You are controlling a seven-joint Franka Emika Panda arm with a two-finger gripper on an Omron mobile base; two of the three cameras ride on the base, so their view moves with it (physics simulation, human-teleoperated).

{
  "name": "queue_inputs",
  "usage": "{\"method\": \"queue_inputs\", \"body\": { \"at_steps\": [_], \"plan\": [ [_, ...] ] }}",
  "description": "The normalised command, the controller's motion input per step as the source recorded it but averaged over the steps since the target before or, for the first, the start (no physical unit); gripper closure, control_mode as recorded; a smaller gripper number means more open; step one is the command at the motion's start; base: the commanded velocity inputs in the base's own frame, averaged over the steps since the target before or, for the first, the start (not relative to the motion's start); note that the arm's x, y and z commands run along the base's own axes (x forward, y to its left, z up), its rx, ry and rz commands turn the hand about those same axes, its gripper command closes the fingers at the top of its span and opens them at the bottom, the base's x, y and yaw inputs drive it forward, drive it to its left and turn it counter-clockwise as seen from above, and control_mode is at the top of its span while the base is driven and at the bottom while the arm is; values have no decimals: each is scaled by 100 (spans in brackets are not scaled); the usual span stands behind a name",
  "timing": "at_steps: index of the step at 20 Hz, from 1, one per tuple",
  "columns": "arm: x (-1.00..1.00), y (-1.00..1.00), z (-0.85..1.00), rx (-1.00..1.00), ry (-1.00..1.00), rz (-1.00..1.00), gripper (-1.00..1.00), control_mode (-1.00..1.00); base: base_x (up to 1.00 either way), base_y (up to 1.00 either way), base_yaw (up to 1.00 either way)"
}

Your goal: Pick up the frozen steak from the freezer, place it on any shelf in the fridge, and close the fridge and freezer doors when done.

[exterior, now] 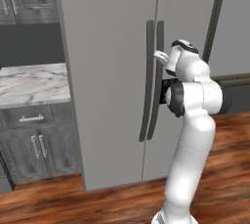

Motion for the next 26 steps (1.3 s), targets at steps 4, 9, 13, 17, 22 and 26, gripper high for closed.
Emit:
{"method": "queue_inputs", "body": {
  "at_steps": [4,9,13,17,22,26],
  "plan": [
    [0,0,0,0,0,0,-100,-100,0,0,0],
    [42,62,-38,-9,0,0,-100,-100,0,0,0],
    [75,39,-83,-1,-15,0,-100,-100,0,0,0],
    [100,47,-90,-1,-27,-2,-100,-100,0,0,0],
    [100,39,-88,-2,-32,-5,-100,-100,0,0,0],
    [87,21,-69,-6,-32,-8,-100,-100,0,0,0]
  ]
}}
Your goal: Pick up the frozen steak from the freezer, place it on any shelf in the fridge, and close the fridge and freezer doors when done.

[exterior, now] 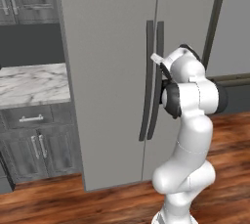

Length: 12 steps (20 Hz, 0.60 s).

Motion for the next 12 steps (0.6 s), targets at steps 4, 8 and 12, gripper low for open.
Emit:
{"method": "queue_inputs", "body": {
  "at_steps": [4,8,12],
  "plan": [
    [6,13,-9,-4,-4,-7,-100,-100,0,0,0],
    [1,0,0,-2,0,0,-100,-100,0,0,0],
    [0,0,0,0,0,0,-100,-100,0,0,0]
  ]
}}
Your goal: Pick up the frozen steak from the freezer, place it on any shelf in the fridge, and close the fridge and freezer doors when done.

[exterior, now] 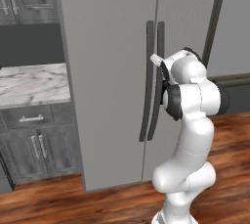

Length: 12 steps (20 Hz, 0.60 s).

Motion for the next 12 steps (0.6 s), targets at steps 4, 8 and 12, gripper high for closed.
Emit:
{"method": "queue_inputs", "body": {
  "at_steps": [4,8,12],
  "plan": [
    [0,0,0,0,0,0,-100,-100,0,0,0],
    [-10,3,0,-2,0,0,-100,-100,0,0,0],
    [-22,13,7,-7,-1,5,-100,-100,0,0,0]
  ]
}}
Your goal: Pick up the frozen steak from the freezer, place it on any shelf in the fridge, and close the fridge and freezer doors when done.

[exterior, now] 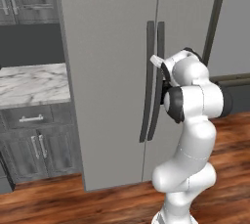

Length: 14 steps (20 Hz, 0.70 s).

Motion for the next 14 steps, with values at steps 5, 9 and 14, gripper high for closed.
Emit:
{"method": "queue_inputs", "body": {
  "at_steps": [5,9,14],
  "plan": [
    [9,10,19,-9,-2,18,-100,-100,0,0,0],
    [79,-3,0,0,0,32,-100,-100,0,0,0],
    [100,-2,-1,-1,3,5,-100,-100,0,0,0]
  ]
}}
